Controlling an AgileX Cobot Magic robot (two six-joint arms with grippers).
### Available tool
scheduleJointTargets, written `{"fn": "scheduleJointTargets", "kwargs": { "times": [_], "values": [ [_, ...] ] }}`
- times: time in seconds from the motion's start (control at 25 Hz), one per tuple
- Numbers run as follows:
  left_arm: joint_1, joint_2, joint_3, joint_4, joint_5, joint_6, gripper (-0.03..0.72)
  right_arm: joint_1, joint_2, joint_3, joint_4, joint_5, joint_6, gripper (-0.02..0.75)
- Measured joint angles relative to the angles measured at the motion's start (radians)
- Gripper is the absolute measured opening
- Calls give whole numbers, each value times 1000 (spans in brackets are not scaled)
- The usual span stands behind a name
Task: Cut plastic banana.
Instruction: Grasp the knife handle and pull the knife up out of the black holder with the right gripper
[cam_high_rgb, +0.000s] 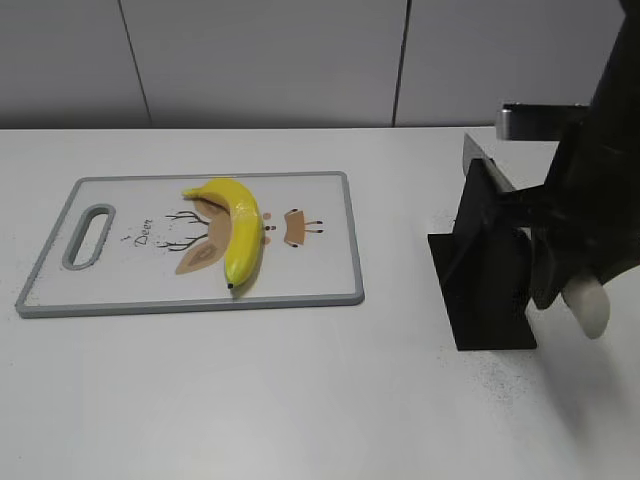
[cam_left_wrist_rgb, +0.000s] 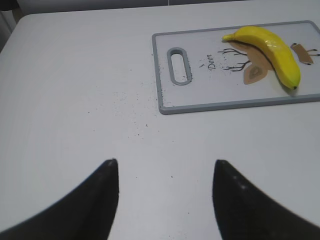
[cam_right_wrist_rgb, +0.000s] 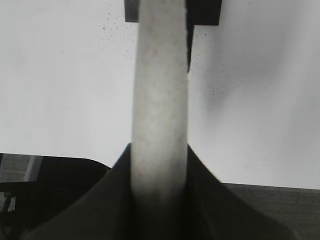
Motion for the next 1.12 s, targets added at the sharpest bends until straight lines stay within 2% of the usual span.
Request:
{"fn": "scheduleJointTargets", "kwargs": {
  "times": [0.36, 0.6, 0.84, 1.12],
  "values": [
    [0, 0, 0, 0, 0, 0, 579, 0, -110, -48, -58, 4, 40, 162],
    [0, 0, 0, 0, 0, 1, 579, 0, -148, -150, -59, 11, 36, 162],
    [0, 16, -28, 0, -34, 17, 579, 0, -144, -279, -63, 12, -140, 162],
    [0, 238, -90, -5, -170, 42, 579, 0, -20, -462, -86, 15, -301, 162]
  ]
}}
